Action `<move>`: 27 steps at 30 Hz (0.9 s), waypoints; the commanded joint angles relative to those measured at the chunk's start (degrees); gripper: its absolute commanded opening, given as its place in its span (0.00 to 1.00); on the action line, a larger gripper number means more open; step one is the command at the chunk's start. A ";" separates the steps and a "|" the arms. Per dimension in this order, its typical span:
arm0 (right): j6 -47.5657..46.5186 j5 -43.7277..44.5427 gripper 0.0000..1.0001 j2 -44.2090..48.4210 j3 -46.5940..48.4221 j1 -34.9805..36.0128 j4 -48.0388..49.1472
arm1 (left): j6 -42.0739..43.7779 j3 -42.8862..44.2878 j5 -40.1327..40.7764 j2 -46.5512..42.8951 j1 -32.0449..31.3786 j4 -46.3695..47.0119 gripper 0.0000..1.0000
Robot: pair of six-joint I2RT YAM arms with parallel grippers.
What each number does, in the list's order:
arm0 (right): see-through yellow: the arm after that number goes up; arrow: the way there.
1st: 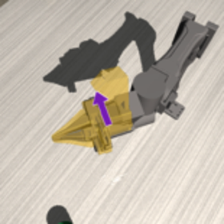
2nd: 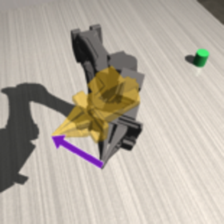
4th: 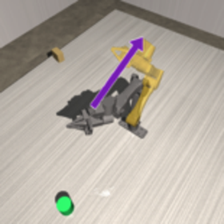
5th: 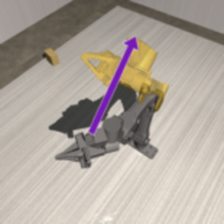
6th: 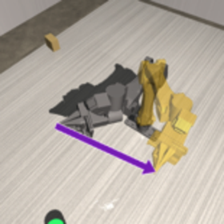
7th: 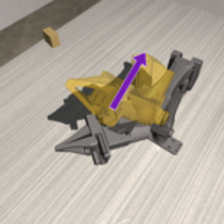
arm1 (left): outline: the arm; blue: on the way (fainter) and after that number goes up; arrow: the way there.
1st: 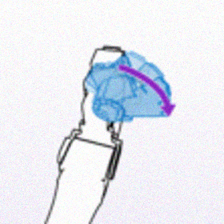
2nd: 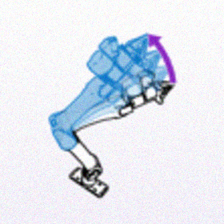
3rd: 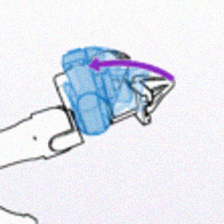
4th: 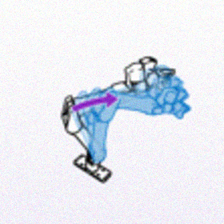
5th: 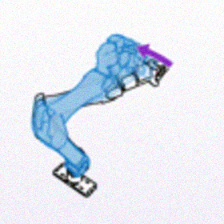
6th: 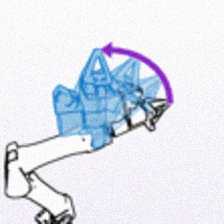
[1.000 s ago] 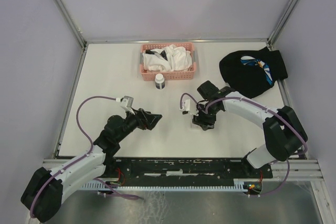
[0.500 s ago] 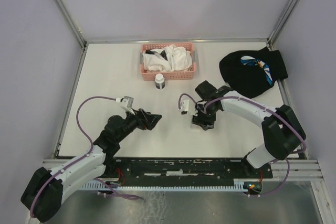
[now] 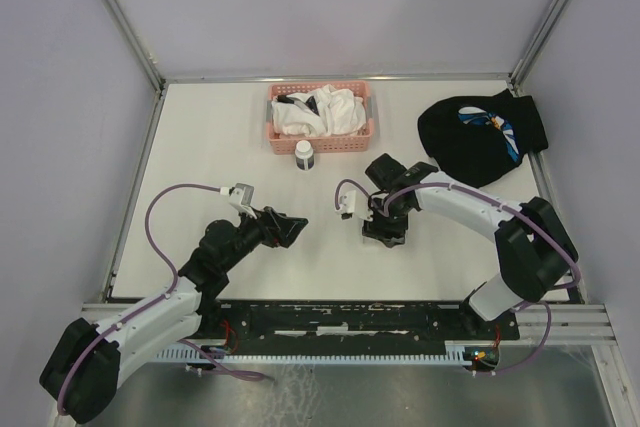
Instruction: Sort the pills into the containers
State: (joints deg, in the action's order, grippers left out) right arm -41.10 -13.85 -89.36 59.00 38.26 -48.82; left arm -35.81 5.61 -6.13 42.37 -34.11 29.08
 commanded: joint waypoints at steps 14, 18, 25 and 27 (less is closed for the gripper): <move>1.45 3.55 0.05 -1.35 3.49 1.36 -1.66 | 2.81 0.33 0.79 1.22 0.01 1.94 0.91; 1.55 4.18 0.05 -1.65 3.99 1.65 -2.20 | 2.86 0.37 0.79 1.45 0.01 2.03 0.91; 1.75 4.71 0.05 -1.86 4.41 2.09 -2.49 | 2.88 0.36 0.81 1.98 0.00 2.30 0.91; 1.80 4.95 0.05 -2.01 4.60 2.25 -2.75 | 2.85 0.29 0.90 1.93 0.01 2.30 0.91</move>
State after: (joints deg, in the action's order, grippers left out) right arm -40.16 -10.22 -90.96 60.97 39.90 -50.72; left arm -35.68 5.61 -6.07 44.31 -34.11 29.08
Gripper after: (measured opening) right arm 0.604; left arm 0.908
